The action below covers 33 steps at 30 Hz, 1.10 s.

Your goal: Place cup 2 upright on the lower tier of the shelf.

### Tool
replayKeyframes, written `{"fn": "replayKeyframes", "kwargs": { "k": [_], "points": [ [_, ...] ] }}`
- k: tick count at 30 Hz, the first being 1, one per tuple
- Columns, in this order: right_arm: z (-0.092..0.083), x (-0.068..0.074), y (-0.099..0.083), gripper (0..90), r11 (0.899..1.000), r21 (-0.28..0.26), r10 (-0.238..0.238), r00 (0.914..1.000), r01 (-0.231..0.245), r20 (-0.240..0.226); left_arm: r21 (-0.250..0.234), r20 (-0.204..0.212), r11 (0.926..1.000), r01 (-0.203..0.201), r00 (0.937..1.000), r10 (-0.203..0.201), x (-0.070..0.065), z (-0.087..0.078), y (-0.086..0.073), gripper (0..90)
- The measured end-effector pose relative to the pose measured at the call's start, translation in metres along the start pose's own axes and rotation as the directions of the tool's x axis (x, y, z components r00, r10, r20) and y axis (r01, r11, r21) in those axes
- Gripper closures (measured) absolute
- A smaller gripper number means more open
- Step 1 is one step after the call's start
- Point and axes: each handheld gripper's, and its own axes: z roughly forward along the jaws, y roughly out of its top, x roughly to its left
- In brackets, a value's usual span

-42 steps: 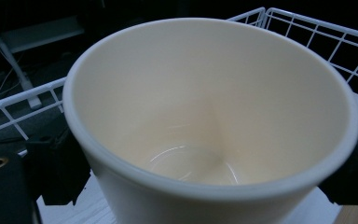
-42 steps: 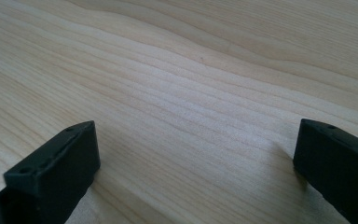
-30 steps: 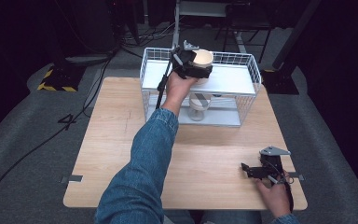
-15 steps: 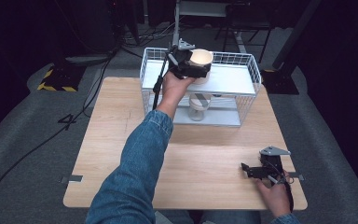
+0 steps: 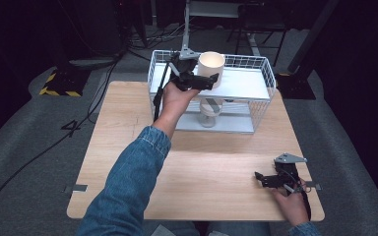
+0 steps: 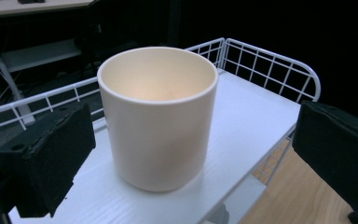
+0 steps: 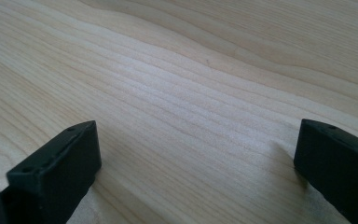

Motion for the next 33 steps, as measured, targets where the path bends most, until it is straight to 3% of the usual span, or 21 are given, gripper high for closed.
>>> {"fn": "replayKeyframes", "kwargs": {
  "k": [7,24,33],
  "points": [
    [0.002,-0.005,0.002,0.6,0.999,0.000,-0.038,0.9984,0.038,-0.042,-0.008,0.009,1.0000,0.002,1.0000,-0.002,-0.006,-0.025,-0.007,0.0],
    [0.002,-0.005,0.002,1.3,0.999,-0.004,-0.039,0.9985,0.039,-0.037,0.001,0.037,0.9997,-0.023,0.9991,0.023,-0.029,-0.069,-0.026,0.0],
    [0.002,-0.005,0.002,1.4,0.999,-0.003,-0.040,0.9986,0.040,-0.036,0.018,0.033,0.9986,-0.049,0.9983,0.049,-0.034,-0.089,-0.043,0.0]
  ]
}}
